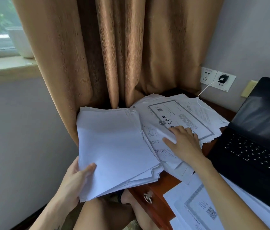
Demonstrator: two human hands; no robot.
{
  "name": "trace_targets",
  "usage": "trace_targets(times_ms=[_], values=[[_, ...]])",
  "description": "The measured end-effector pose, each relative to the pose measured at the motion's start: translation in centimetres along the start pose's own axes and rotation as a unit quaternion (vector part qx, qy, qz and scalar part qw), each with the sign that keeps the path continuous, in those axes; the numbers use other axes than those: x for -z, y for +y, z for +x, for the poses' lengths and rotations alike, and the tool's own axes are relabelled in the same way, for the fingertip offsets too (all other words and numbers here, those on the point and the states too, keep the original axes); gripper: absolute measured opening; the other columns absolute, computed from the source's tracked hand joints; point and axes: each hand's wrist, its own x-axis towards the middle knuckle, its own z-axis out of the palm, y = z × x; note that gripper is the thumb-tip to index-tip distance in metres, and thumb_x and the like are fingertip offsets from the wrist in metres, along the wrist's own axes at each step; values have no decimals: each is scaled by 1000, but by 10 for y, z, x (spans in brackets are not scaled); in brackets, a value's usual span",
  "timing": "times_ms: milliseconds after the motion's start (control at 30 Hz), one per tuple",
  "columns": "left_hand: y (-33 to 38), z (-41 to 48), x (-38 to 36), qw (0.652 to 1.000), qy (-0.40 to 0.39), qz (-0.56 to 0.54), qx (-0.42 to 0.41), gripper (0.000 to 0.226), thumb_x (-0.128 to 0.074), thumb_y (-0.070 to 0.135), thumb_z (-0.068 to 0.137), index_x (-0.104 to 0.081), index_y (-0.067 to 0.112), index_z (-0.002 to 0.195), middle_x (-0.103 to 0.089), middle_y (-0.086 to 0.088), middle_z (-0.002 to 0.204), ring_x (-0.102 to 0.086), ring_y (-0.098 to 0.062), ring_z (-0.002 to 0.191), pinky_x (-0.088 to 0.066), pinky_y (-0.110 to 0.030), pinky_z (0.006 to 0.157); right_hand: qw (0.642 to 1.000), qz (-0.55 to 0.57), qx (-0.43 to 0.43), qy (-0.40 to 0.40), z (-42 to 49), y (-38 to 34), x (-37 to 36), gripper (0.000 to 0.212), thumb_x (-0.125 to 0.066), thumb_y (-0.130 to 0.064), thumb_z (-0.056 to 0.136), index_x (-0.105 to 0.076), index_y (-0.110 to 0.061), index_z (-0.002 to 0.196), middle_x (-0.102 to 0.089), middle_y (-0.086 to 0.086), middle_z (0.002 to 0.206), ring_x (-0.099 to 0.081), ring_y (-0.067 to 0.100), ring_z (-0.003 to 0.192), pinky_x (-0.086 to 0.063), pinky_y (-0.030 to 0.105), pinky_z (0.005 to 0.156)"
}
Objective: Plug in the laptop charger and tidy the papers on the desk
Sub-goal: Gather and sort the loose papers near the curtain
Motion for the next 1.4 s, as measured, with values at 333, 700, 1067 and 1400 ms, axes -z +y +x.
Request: trace_targets(times_ms=[333,700,1067,1400], values=[[1,4,5,1000,-17,13,12,32,-64,11,102,-64,33,125,-79,3,112,-76,-30,101,-56,-53,97,982,123,23,141,-1,2,11,15,-59,-24,102,-71,-16,106,-63,0,75,-60,21,68,-55,41,59],[2,1,8,999,-36,24,13,32,-66,16,102,-61,36,126,-79,5,112,-76,-25,99,-57,-45,88,952,280,86,-83,-4,-19,35,21,-68,-20,96,-70,-21,117,-70,-14,106,-60,-5,97,-45,6,78],[3,0,9,999,-40,27,15,32,-66,17,101,-61,38,125,-78,6,113,-76,-24,99,-57,-47,94,904,427,23,-6,-3,-21,44,18,-62,-21,100,-70,-34,109,-69,-20,113,-60,-12,101,-43,4,83],[2,1,9,999,-42,24,9,32,-66,16,102,-61,36,126,-78,5,114,-76,-25,101,-56,-50,97,875,483,-10,27,-10,-39,40,19,-61,-20,101,-73,-26,113,-73,-17,105,-64,-2,100,-50,13,83]])
